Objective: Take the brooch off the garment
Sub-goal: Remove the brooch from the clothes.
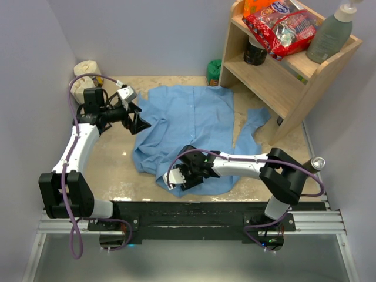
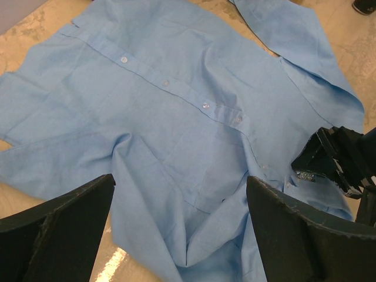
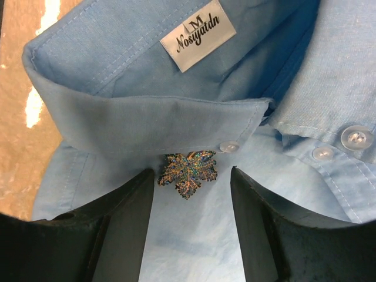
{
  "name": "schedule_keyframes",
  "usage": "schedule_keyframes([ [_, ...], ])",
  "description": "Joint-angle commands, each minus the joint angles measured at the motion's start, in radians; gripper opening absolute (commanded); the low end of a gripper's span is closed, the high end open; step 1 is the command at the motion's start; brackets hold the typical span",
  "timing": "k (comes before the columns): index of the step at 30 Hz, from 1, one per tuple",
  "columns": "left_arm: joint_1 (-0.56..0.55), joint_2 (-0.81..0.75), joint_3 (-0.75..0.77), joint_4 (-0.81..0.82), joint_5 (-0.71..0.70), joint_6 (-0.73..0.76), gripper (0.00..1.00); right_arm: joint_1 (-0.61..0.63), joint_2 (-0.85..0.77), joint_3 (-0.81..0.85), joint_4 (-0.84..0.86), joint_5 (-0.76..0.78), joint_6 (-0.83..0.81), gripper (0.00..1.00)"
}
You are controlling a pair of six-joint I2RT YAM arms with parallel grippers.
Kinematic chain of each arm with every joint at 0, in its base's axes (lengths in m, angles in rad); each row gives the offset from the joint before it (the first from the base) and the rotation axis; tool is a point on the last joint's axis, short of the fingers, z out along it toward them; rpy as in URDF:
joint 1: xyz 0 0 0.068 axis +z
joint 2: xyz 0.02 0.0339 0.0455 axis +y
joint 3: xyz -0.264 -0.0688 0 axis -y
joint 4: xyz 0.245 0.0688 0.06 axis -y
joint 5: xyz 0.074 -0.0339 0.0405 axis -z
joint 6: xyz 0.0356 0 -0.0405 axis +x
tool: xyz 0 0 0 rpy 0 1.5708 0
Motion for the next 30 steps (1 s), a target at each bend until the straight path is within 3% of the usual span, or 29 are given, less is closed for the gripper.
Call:
schedule_keyframes([
  [1,-0.006,-0.030,-0.008,0.025,0.018,-0.019,0.99,0.000,0.056,0.037,-0.032,-0.021,0.004,0.53],
  [17,-0.006,-0.044,-0.018,0.026,0.022,-0.014,1.00,-0.017,-0.059,0.019,-0.028,-0.058,0.060,0.44],
  [21,-0.006,-0.044,-0.020,0.026,0.022,-0.016,1.00,-0.015,-0.078,0.003,0.001,-0.038,0.079,0.36],
  [30,-0.006,-0.050,-0.023,0.028,0.022,-0.016,0.99,-0.015,-0.049,0.033,-0.075,-0.082,0.067,0.41],
])
